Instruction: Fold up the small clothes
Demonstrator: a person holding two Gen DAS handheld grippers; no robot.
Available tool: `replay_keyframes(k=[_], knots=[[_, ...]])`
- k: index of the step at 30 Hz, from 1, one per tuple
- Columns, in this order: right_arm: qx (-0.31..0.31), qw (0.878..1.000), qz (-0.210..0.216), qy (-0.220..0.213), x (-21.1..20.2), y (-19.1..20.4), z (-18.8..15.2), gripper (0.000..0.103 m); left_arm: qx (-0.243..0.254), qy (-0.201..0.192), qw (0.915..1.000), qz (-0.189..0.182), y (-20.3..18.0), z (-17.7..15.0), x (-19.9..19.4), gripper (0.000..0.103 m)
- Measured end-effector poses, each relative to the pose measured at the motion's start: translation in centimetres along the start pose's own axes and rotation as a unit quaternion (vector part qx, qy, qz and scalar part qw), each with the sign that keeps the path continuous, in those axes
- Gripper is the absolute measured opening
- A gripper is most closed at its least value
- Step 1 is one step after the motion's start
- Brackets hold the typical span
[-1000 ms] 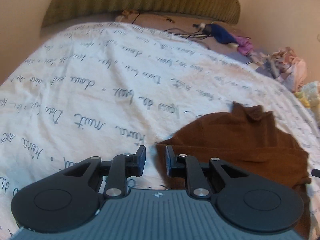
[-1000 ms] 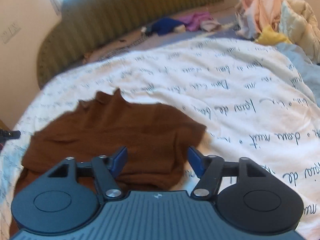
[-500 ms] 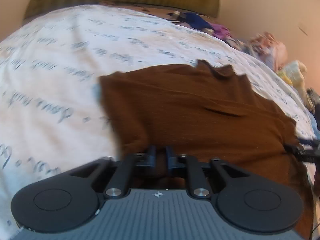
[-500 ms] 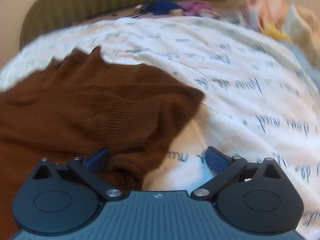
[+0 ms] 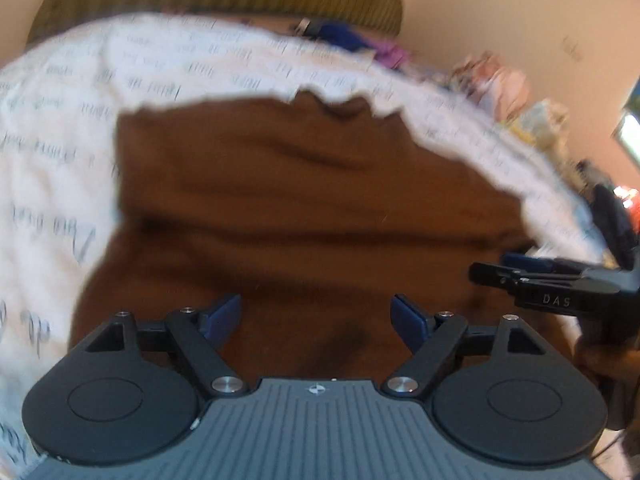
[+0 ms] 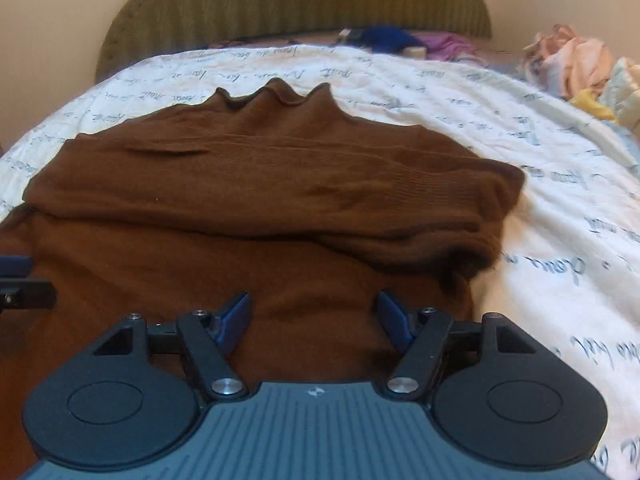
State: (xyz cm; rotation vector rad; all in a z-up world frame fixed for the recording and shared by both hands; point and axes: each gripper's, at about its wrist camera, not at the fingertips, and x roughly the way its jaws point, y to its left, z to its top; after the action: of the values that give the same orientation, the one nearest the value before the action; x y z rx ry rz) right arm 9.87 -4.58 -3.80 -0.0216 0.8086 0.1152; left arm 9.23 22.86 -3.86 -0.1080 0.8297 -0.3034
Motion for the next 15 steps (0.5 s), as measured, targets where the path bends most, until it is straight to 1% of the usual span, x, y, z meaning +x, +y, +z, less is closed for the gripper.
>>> replay_keyframes(k=[1,2,4,5,6,7,8,10,11,12,13,14,15], knots=[[-0.003,1.0,-0.003,0.0,-0.8,0.1,-0.7,0.07,0.03,0.002,0.9994,0.016,-0.5,-0.5,-0.2,0.081],[-0.008,1.0,-0.006,-0.001,-1.5,0.0,-1.3,0.07,0.044,0.001,0.9986,0.029,-0.5,-1.0,-0.6,0.081],[0.002,1.0,-0.004,-0.008,-3.1,-0.6,-3.1,0.07,0.042,-0.004,0.9984,0.038,0.4,-2.1,-1.6,0.082],[0.001,1.0,-0.003,-0.008,-3.8,-0.7,-3.9,0.07,0.051,-0.007,0.9977,0.043,0.6,-2.8,-2.1,0.082],[0.001,1.0,-0.003,-0.008,-4.4,-0.9,-4.6,0.071,0.071,-0.009,0.9958,0.057,0.5,-3.6,-2.7,0.084],[0.003,1.0,0.0,-0.009,-5.2,-1.2,-5.5,0.071,0.081,-0.009,0.9943,0.068,0.6,-4.4,-3.3,0.09],[0.003,1.0,0.004,-0.01,-6.0,-1.5,-6.2,0.071,0.082,-0.012,0.9941,0.071,0.8,-5.3,-3.9,0.093],[-0.001,1.0,0.004,-0.007,-7.4,-1.6,-7.3,0.071,0.104,-0.017,0.9914,0.077,0.8,-6.8,-5.5,0.093],[0.002,1.0,0.002,-0.001,-8.1,-1.5,-7.5,0.072,0.102,-0.01,0.9912,0.084,0.9,-7.2,-6.1,0.097],[0.008,1.0,0.0,-0.001,-8.7,-1.4,-7.5,0.072,0.087,-0.004,0.9928,0.083,1.3,-7.4,-6.6,0.097],[0.014,1.0,0.003,-0.001,-9.2,-0.9,-7.3,0.073,0.083,0.002,0.9925,0.089,1.1,-7.3,-7.4,0.096],[0.021,1.0,0.013,-0.007,-9.6,-0.5,-7.1,0.073,0.071,0.004,0.993,0.094,1.1,-7.1,-8.0,0.095],[0.033,0.999,0.029,-0.013,-9.8,0.0,-6.7,0.073,0.043,0.003,0.9956,0.083,1.1,-6.7,-8.7,0.095]])
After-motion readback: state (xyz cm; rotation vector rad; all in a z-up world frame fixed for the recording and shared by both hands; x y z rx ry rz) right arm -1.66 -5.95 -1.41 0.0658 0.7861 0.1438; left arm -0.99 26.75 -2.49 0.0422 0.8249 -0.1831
